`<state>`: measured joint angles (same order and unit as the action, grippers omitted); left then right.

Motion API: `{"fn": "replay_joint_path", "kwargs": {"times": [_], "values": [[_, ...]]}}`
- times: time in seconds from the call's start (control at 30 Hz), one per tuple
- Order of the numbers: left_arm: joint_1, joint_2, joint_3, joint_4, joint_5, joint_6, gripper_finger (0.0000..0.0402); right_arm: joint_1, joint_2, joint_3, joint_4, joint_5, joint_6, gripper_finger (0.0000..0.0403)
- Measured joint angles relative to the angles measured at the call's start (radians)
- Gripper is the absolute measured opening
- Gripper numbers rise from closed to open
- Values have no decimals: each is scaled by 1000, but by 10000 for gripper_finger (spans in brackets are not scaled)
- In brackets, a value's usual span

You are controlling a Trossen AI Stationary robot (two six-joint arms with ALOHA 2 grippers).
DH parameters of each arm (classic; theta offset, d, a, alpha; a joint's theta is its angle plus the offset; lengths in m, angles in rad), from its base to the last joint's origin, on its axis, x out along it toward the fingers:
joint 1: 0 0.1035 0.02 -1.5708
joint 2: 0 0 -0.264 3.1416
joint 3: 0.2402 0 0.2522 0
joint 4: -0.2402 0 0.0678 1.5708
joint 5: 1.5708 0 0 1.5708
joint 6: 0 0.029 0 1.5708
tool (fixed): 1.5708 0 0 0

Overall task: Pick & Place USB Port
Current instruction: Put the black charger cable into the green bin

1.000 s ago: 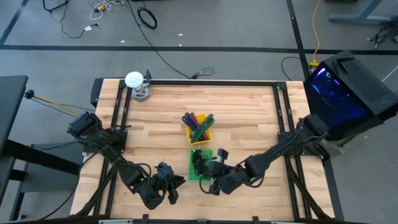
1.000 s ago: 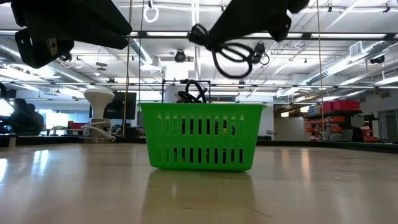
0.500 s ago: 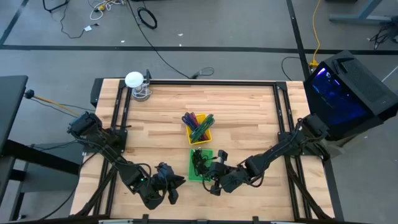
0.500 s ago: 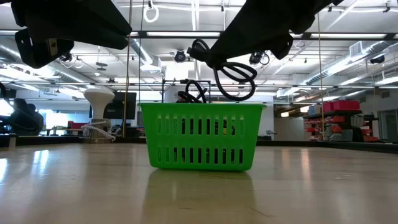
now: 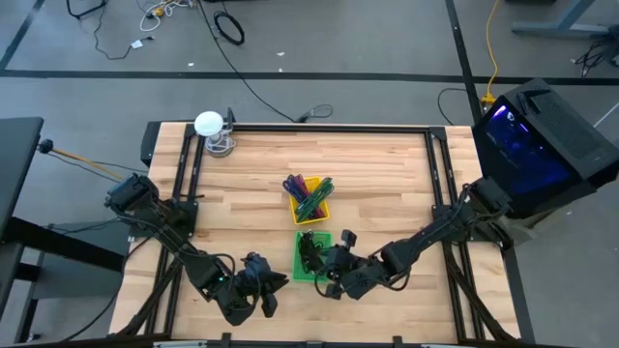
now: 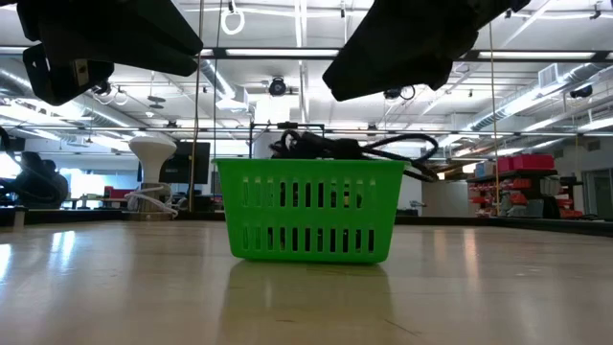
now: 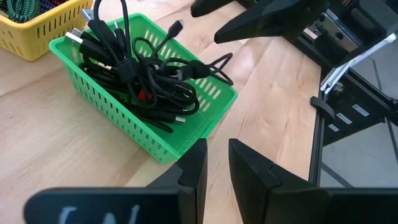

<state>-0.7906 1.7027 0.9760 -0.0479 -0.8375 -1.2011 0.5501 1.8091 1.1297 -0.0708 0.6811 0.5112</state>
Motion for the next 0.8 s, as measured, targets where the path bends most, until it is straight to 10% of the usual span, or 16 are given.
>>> {"fn": "replay_joint_path", "kwargs": {"times": [0.8], "values": [[0,0,0,0,0,0,69,-17,0,0,-184,-221,87,130]]}}
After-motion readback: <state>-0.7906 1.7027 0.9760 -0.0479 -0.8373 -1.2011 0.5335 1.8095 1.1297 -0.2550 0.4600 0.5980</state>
